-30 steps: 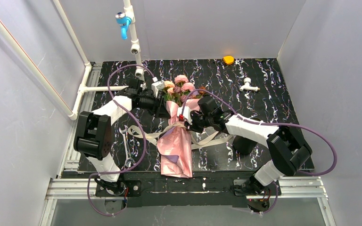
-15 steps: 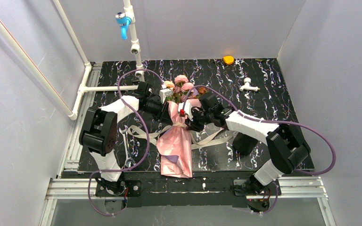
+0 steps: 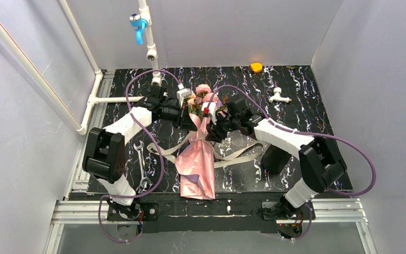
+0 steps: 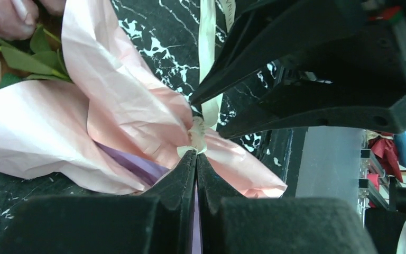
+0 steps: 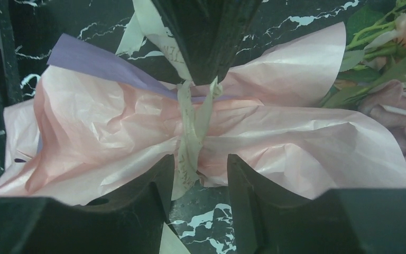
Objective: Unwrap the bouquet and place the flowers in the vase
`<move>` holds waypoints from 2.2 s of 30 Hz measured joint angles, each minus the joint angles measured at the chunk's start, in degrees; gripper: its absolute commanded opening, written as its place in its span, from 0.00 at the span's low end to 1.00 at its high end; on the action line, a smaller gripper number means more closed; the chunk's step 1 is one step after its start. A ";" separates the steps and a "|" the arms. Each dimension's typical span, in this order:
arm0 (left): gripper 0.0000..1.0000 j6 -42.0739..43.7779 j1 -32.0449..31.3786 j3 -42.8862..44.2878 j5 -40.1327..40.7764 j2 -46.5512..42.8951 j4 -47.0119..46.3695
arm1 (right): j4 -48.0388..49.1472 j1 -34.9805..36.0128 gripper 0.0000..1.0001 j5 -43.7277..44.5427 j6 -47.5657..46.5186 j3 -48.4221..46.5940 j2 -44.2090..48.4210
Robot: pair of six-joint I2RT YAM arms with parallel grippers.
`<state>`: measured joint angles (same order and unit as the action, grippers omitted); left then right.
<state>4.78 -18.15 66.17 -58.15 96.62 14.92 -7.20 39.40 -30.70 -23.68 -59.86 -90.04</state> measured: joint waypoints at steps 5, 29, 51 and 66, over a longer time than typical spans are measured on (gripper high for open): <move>0.00 -3.80 -0.09 0.00 -0.11 -0.70 -2.82 | 1.27 -0.33 0.39 -1.53 3.61 -2.21 -2.60; 0.37 -5.97 3.21 -2.75 7.96 0.02 -9.20 | 1.36 -0.59 0.37 -1.05 4.66 -2.40 -8.70; 0.36 26.93 -6.16 -9.03 12.83 -9.70 -4.79 | 4.39 -5.55 0.23 -2.36 18.73 -7.50 -8.83; 0.22 31.65 -11.17 -6.99 21.68 -2.45 -5.90 | 3.63 -4.42 0.13 5.01 15.65 -10.14 -16.98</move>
<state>36.42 -29.32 59.18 -36.47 94.17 9.02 -3.57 34.98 -25.69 -8.03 -70.00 -107.02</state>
